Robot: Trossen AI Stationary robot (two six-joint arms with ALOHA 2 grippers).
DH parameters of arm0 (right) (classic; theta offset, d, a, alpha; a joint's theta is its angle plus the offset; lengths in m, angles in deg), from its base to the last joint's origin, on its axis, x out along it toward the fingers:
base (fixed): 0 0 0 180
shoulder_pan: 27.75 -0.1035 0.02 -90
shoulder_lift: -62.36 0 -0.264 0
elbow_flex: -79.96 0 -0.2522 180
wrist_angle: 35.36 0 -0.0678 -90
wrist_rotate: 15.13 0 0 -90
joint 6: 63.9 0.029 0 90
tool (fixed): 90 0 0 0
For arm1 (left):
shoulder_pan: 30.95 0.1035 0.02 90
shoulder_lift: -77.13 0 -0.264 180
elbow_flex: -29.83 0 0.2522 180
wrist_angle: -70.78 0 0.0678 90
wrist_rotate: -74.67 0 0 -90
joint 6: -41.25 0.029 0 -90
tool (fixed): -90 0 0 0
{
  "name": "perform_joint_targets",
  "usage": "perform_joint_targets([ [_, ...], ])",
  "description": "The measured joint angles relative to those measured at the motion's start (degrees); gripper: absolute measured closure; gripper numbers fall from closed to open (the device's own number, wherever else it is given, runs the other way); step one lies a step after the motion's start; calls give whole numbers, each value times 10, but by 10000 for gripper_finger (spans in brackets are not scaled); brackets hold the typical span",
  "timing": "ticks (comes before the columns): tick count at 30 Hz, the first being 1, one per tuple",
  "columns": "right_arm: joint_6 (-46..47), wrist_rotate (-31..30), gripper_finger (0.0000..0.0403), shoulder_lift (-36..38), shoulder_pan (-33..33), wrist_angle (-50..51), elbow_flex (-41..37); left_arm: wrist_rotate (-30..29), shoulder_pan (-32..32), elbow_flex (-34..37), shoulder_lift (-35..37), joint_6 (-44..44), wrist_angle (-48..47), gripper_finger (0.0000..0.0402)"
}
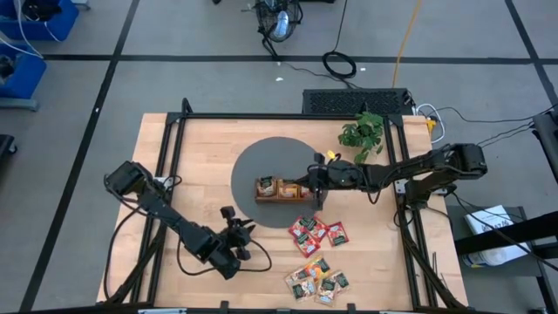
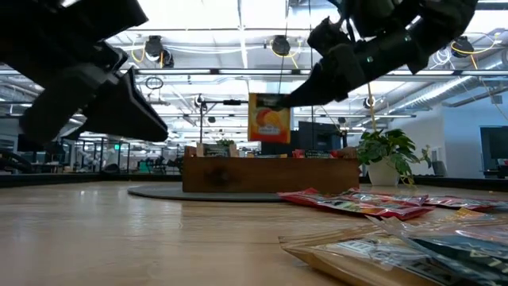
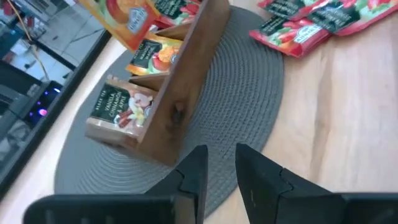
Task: Pick & Place Tea
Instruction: Put the yellow tea bag into the middle section of the wooden organizer
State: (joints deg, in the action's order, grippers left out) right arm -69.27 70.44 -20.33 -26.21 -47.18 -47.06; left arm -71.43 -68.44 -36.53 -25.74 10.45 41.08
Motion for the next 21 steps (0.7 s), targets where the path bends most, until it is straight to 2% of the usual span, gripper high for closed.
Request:
perform_joint_targets([
  [10, 32, 0, 403, -9, 15, -20, -26, 11, 33, 0, 0, 30, 18, 314],
  [21, 33, 2, 403, -64, 15, -48, -26, 21, 37, 0, 0, 64, 46, 314],
])
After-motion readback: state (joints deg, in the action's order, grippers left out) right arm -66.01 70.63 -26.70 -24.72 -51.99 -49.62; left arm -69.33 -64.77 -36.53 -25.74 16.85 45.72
